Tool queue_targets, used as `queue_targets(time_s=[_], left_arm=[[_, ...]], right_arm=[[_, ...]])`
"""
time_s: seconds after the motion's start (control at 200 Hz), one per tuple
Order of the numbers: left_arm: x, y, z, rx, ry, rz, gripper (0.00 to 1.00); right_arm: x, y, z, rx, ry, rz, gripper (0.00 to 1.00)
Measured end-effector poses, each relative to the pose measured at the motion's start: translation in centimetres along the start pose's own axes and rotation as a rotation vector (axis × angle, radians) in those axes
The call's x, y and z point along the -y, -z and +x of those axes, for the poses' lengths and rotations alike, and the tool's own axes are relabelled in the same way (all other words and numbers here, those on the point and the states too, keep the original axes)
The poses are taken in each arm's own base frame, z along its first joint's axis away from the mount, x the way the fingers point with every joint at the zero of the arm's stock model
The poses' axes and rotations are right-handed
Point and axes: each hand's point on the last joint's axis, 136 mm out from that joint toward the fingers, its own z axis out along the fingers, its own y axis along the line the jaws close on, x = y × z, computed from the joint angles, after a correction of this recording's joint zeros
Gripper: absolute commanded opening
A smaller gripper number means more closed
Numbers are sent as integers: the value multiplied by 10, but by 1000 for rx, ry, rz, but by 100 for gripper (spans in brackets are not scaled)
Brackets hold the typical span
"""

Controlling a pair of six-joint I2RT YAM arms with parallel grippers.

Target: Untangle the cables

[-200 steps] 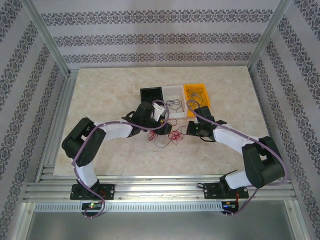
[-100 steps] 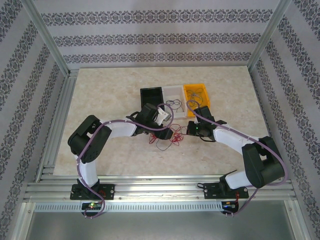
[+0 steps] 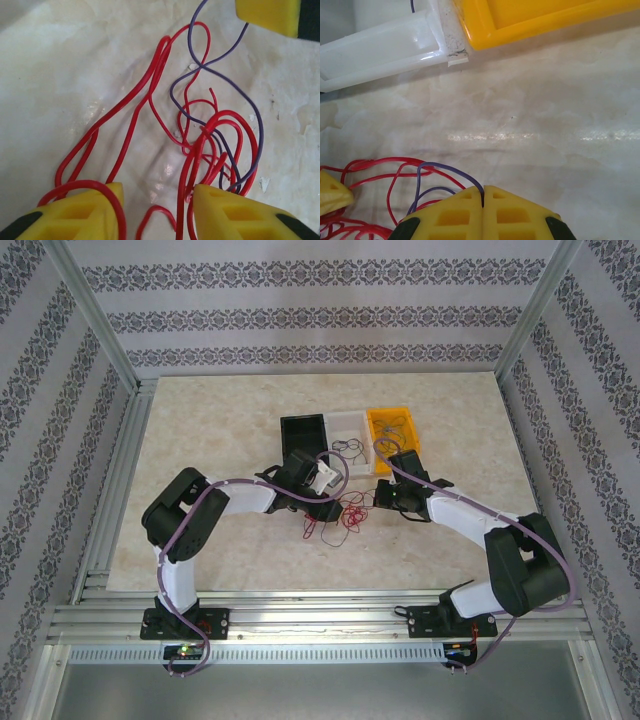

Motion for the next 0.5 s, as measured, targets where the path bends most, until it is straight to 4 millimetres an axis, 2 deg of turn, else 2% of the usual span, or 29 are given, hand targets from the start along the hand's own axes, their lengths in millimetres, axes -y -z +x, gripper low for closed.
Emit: queue_targets(time_s=[0.17,0.35,0.5], left_arm=[[-5,-3,6,-15,9,-18,0],[-15,1,6,33,44,-101,0],[-35,22,13,109,126,-224,0]], right_arm=[[5,10,-13,46,-45,-1,0],[21,26,-31,121,-123,10,0],[59,43,-37,177,-240,74,0]])
